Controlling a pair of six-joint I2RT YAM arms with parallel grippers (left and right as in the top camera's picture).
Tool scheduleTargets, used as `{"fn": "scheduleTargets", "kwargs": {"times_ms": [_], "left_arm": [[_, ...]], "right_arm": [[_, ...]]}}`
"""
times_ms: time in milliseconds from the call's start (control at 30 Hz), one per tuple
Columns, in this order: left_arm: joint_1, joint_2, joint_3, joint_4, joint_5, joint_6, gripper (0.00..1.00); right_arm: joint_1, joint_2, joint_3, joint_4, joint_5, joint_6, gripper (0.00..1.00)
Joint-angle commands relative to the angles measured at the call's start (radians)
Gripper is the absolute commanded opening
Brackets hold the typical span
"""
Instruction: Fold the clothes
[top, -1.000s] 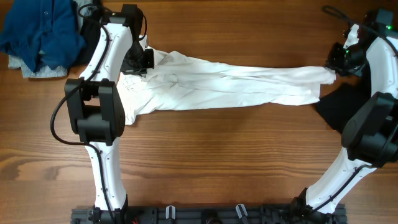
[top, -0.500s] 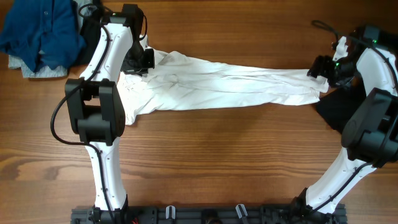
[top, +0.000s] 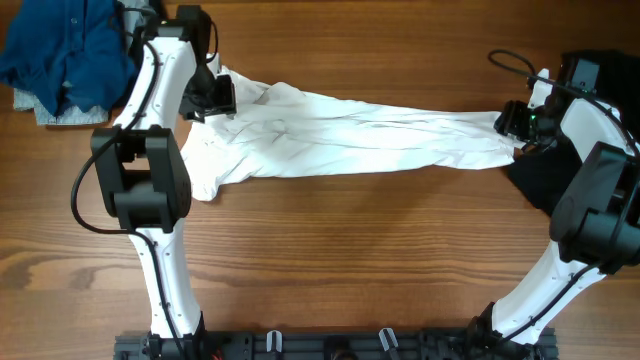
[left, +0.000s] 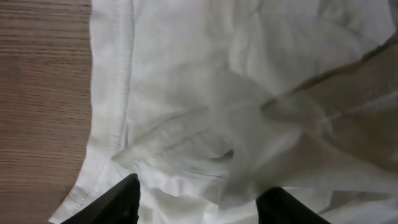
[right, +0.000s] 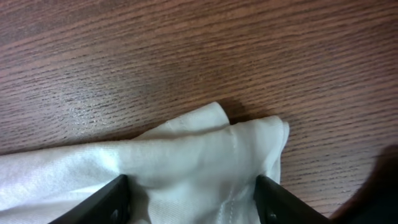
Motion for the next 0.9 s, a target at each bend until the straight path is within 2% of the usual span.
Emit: {"fn": "scheduleTargets", "kwargs": {"times_ms": [0,67,133,200,333,500,867], "left_arm": [[0.018,-0.003,-0.006,0.000,-0.013,0.001,0.64],[0.020,-0.003,-0.006,0.001,-0.013,0.001,0.66],[0.021,-0.003,-0.006,0.005,-0.013,0.001,0.69],[0.021,-0.003,-0.006,0.015,-0.013,0.001,0.70],[0.021,-0.003,-0.006,0.026,-0.013,0.001,0.73],[0.021,-0.003,-0.006,0.025,-0.014,0.001,0.77],[0.021,-0.003,-0.006,0.056,-0.013,0.001,0.77]], "right_arm": [[-0.002,0.032,-0.082,-0.001,0.058,0.006,0.62],[-0.002,0.032,-0.095,-0.006,0.082,0.020,0.62],[-0.002,0.032,-0.104,-0.011,0.093,0.027,0.68],[-0.002,0.032,-0.105,-0.021,0.092,0.027,0.82],[-0.002,0.031,-0.095,-0.055,0.101,0.024,0.99],[-0.002,0.031,-0.075,-0.066,0.133,0.010,0.99],[-0.002,0.031,-0.067,-0.016,0.062,-0.076,0.99]]}}
